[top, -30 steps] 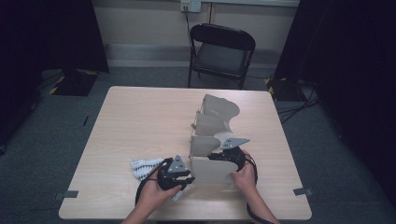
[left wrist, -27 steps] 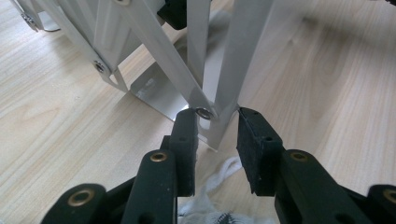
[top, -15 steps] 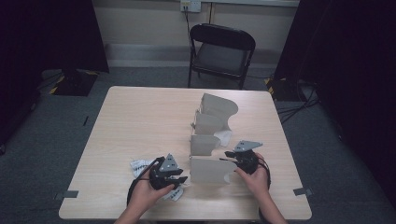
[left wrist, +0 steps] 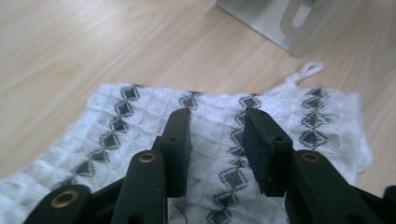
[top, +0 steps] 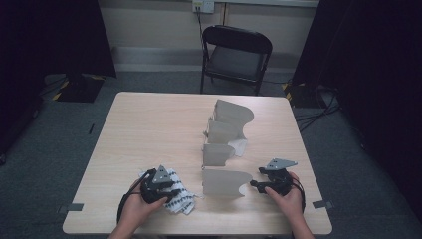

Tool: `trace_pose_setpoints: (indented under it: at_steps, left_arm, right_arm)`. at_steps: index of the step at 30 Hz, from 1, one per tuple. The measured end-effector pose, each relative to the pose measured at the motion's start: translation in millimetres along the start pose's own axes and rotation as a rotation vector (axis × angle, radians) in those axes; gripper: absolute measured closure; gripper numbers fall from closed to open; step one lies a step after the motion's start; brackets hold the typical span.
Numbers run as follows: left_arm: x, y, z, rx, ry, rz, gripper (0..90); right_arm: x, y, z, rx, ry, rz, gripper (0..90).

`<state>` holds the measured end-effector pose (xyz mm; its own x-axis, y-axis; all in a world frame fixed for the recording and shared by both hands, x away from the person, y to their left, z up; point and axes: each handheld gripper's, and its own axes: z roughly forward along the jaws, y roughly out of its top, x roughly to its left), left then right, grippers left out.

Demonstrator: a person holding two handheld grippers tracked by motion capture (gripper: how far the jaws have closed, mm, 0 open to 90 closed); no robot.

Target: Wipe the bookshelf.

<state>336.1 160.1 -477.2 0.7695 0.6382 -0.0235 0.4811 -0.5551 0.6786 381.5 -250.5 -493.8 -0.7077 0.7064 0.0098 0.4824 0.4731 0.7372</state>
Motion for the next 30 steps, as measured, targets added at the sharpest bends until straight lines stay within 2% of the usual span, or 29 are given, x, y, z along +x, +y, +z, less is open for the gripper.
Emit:
trace_pose_setpoints:
  at_steps: [3, 4, 7, 9, 13, 16, 22, 25, 30]
  left_arm:
    - [1.7, 0.8, 4.4, -0.006, -0.003, -0.007, 62.1]
    - [4.9, 3.4, 7.6, 0.000, -0.002, 0.002, 62.1]
    - [7.7, 5.8, 11.8, -0.012, -0.001, -0.011, 62.1]
    - [16.0, 13.0, 19.2, -0.016, -0.001, -0.003, 62.0]
    - [23.3, 23.4, 28.4, -0.015, -0.003, 0.001, 61.4]
    - [24.8, 26.9, 29.8, -0.026, 0.006, -0.015, 56.1]
    - [25.8, 19.8, 11.5, -0.040, 0.037, -0.054, 43.7]
    - [24.3, 15.6, -4.5, -0.035, 0.064, -0.048, 42.1]
    - [25.4, 6.9, -22.9, -0.034, 0.090, -0.079, 41.5]
  right_arm:
    - [0.4, -1.2, 1.5, 0.005, -0.005, -0.006, 31.1]
    - [0.1, -0.9, 1.7, 0.008, -0.007, -0.009, 28.9]
    - [-1.0, -2.5, 1.9, 0.000, -0.012, -0.004, 25.9]
    - [-2.0, -3.4, 2.1, -0.001, -0.017, 0.006, 23.2]
    - [-3.3, -4.2, 2.7, -0.003, -0.027, 0.017, 19.1]
    - [-4.6, -4.0, 3.5, 0.004, -0.040, 0.022, 14.6]
    - [-4.9, -4.0, 3.6, 0.005, -0.039, 0.021, 14.3]
    - [-5.0, -4.1, 3.7, 0.005, -0.038, 0.021, 14.3]
    - [-4.7, -4.1, 3.7, 0.004, -0.042, 0.022, 14.3]
